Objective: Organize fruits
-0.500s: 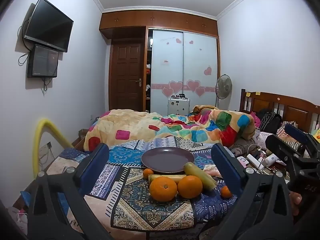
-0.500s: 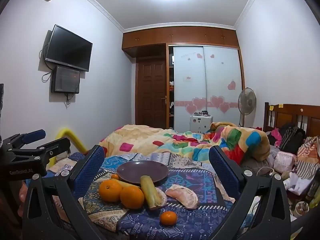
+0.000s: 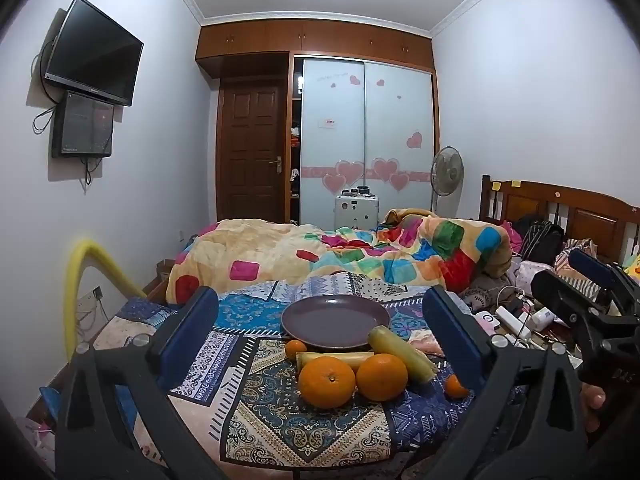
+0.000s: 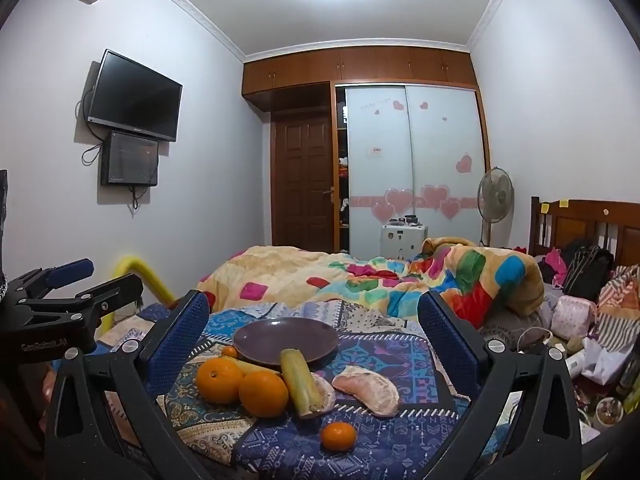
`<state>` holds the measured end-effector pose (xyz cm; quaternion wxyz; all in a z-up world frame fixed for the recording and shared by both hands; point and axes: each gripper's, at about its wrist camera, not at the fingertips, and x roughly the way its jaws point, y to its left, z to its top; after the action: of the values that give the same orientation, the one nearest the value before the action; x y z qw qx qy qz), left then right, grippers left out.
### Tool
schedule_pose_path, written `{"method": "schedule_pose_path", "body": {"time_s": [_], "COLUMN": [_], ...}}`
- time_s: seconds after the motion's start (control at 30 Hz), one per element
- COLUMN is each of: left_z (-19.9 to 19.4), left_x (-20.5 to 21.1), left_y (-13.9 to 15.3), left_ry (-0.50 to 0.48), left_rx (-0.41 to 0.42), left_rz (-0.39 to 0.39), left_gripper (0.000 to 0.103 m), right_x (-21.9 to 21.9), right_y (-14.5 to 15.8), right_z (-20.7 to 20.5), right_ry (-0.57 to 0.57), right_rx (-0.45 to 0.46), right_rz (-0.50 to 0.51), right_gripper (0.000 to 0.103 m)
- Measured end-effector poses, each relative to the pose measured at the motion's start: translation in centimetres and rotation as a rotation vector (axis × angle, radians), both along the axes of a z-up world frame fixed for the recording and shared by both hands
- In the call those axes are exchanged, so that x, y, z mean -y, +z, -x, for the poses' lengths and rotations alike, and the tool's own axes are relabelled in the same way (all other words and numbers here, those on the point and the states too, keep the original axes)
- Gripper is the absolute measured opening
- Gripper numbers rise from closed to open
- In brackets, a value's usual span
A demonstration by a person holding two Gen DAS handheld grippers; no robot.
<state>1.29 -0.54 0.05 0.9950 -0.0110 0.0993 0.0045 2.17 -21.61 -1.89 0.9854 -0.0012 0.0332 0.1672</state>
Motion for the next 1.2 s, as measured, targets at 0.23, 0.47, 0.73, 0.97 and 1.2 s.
{"method": "schedule_pose_path", "body": {"time_s": [0.23, 0.47, 0.73, 0.97, 1.2], "left_z": [-0.09, 0.25, 0.33, 0.31, 0.21], "left_x": [0.04, 0.38, 0.25, 0.17, 0.29], "left_y": [-0.12, -0.11, -0.03, -0.08, -0.45], "left_ry": [-0.011, -0.011, -0.007, -0.005, 0.0], "left_rx": [0.002, 0.014, 0.006, 0.004, 0.003], "left_rz": [-0.003, -0.029, -0.027, -0.03, -0.033], "left_gripper": [0.103, 0.103, 0.103, 0.103, 0.103], "right_x": [-0.79, -0.51, -0.27, -0.27, -0.35], "right_y": [-0.25, -0.25, -0.1, 0.07, 0.28], "right_z": [-1.2, -1.32, -1.4, -1.28, -1.28], "right_ry": [-0.006, -0.005, -0.006, -0.006, -0.005], "right_rx": [-0.019, -0.027, -0.032, -0.032, -0.03], "right_rz": [-0.011, -0.031, -0.029, -0.026, -0.025], "right_gripper": [0.103, 0.103, 0.103, 0.103, 0.103]}}
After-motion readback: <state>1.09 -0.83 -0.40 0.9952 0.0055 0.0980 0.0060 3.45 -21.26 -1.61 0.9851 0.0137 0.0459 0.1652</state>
